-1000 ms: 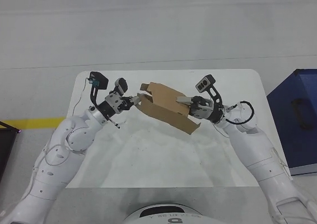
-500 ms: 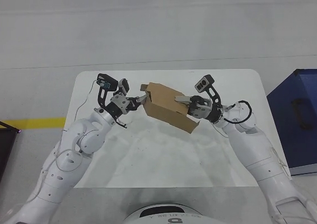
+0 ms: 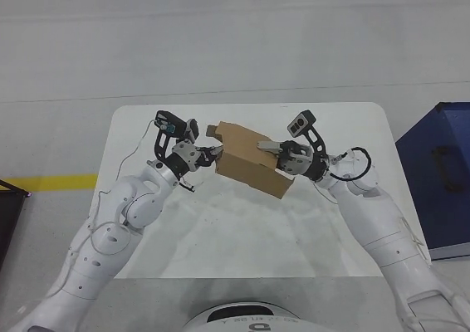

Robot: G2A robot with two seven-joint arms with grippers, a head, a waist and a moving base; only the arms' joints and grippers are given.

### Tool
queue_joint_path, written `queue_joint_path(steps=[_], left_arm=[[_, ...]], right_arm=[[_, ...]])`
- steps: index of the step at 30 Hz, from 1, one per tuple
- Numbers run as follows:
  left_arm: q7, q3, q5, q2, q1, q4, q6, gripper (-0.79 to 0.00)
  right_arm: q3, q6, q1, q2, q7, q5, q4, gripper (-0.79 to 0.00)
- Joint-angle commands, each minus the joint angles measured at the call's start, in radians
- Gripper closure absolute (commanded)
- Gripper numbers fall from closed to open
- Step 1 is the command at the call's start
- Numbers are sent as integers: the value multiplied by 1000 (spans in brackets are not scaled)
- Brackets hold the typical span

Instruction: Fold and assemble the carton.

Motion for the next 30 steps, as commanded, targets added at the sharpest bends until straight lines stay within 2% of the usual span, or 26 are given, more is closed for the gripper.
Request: queue_joint_path(steps=[1,12,17,23,26,30], left_arm=[[-5,0,0,-2,-3,-3,-1,-785],[-15,-12,13,-7,4,-9,-10,-785],[5,-98,-87,1,28,16,-61,-785],[0,-204,-191,15,74,40,-168,-785],[-12,-231,-231,19,87,40,-213,-785],[-39,-235,-222,19,80,8,-199,-785]], right_arm=[[-7,8,4,-1,-6,-15,2,0],[-21,46,17,-3,-25,-43,14,0],[7,59,15,1,-5,-10,26,0],[33,62,2,5,19,14,20,0],[34,69,1,5,21,16,20,0],[22,75,5,4,10,-6,16,0]])
